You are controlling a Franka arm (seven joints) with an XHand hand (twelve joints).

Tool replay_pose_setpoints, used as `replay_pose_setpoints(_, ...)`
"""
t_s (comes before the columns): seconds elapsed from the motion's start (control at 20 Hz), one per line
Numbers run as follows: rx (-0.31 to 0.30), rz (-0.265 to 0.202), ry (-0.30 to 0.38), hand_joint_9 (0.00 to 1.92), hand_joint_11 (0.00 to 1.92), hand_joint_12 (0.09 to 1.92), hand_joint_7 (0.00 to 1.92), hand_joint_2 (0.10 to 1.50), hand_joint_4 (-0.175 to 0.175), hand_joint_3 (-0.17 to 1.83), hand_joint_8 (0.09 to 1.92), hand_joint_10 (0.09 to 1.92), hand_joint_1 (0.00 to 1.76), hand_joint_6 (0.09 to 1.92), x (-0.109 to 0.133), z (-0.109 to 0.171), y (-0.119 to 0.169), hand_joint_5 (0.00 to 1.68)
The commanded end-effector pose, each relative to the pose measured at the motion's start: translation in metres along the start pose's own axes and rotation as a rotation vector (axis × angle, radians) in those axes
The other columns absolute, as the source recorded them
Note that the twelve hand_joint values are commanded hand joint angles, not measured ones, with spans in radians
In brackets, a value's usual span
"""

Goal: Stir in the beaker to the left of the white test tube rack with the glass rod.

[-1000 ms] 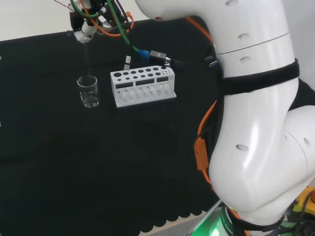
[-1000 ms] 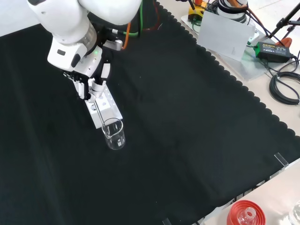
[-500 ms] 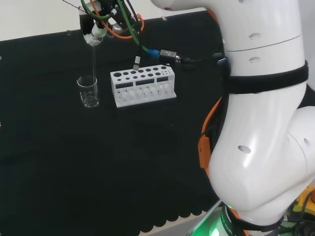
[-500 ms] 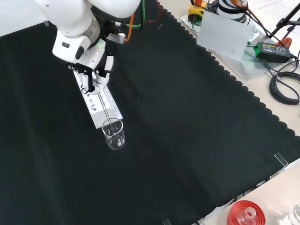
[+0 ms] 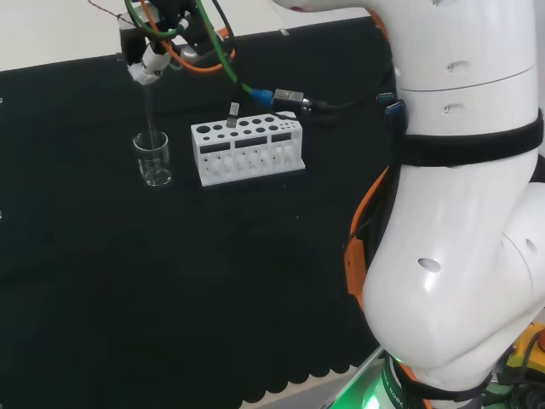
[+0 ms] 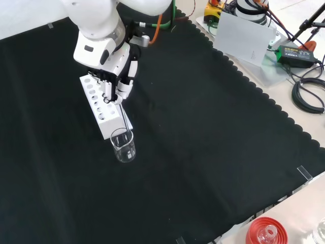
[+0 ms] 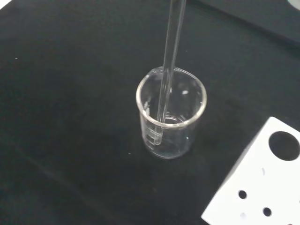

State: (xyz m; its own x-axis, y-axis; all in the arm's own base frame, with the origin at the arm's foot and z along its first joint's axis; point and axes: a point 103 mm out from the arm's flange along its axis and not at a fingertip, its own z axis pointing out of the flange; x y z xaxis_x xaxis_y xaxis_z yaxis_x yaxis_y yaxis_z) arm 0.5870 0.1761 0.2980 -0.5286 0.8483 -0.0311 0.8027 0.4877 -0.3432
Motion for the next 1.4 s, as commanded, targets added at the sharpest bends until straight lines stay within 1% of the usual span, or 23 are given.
replay_pose_setpoints(0.05,0.012,-0.032,0.001,1.87,1.70,0.82,1.62,1.12,-0.175,-0.17,0.82,0.44,1.20,0.78,0.021,0.004,0.021,1.14)
replay_pose_setpoints(0.2,0.021,-0.038,0.007,1.87,1.70,0.82,1.62,1.12,-0.175,-0.17,0.82,0.43,1.20,0.78,0.022,0.008,0.032,1.14)
replay_pose_setpoints(0.35,0.030,-0.041,0.011,1.87,1.70,0.82,1.62,1.12,-0.175,-0.17,0.82,0.43,1.20,0.78,0.017,0.010,0.041,1.14)
replay_pose_setpoints(0.7,0.034,-0.026,0.007,1.87,1.70,0.82,1.62,1.13,-0.175,-0.17,0.82,0.43,1.20,0.78,-0.007,0.004,0.054,1.14)
replay_pose_setpoints(0.85,0.032,-0.012,0.020,1.87,1.70,0.82,1.62,1.13,-0.175,-0.17,0.82,0.43,1.20,0.78,-0.020,0.004,0.052,1.14)
replay_pose_setpoints(1.05,0.024,0.004,0.028,1.87,1.70,0.82,1.62,1.13,-0.175,-0.17,0.82,0.43,1.20,0.79,-0.032,0.005,0.043,1.14)
replay_pose_setpoints(1.2,0.018,0.012,0.029,1.87,1.70,0.82,1.62,1.13,-0.175,-0.17,0.82,0.43,1.20,0.79,-0.034,0.005,0.032,1.14)
replay_pose_setpoints(1.25,0.027,0.011,0.031,1.87,1.70,0.82,1.62,1.13,-0.175,-0.17,0.82,0.43,1.20,0.79,-0.034,0.005,0.033,1.14)
replay_pose_setpoints(1.4,0.020,0.006,0.030,1.87,1.70,0.82,1.62,1.13,-0.175,-0.17,0.82,0.43,1.20,0.79,-0.033,0.005,0.030,1.14)
